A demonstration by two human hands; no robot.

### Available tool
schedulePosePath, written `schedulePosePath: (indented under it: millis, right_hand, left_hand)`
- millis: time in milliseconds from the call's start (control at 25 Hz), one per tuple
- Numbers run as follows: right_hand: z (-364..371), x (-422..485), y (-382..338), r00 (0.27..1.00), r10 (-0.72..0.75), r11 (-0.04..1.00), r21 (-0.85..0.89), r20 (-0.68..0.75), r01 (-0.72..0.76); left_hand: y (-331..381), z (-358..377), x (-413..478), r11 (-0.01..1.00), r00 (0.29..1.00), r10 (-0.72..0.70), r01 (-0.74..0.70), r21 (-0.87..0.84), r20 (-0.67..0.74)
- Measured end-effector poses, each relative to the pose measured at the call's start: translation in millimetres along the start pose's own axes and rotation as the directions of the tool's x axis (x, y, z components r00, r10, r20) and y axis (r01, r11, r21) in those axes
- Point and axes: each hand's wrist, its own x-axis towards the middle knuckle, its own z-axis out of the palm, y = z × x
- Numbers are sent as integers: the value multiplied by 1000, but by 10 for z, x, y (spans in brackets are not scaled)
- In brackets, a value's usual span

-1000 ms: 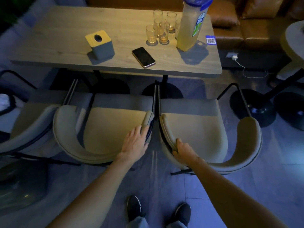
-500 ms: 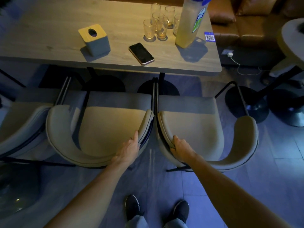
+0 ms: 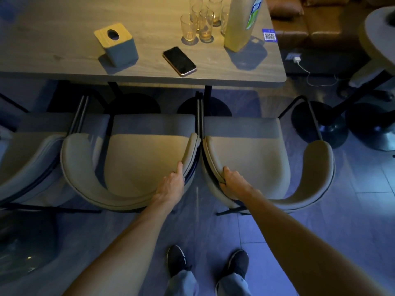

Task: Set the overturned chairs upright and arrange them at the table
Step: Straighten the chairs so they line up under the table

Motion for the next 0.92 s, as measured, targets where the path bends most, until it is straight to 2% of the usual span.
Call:
schedulePosePath:
  millis: [200, 400, 920]
  right_hand:
    - [-1, -4, -26, 1000, 13, 1000, 10, 14, -13]
    - [17, -39, -48, 1000, 30, 999, 10, -7, -30]
    - [55, -34, -77, 998, 62, 998, 8, -10, -62]
  left_hand:
    - [-6, 81, -50, 998, 1000, -1, 1, 69, 5]
    - [-32, 94, -65, 1000, 1000, 11, -11, 2, 11]
    - [-6, 27, -114, 999, 998, -9, 12, -44, 55]
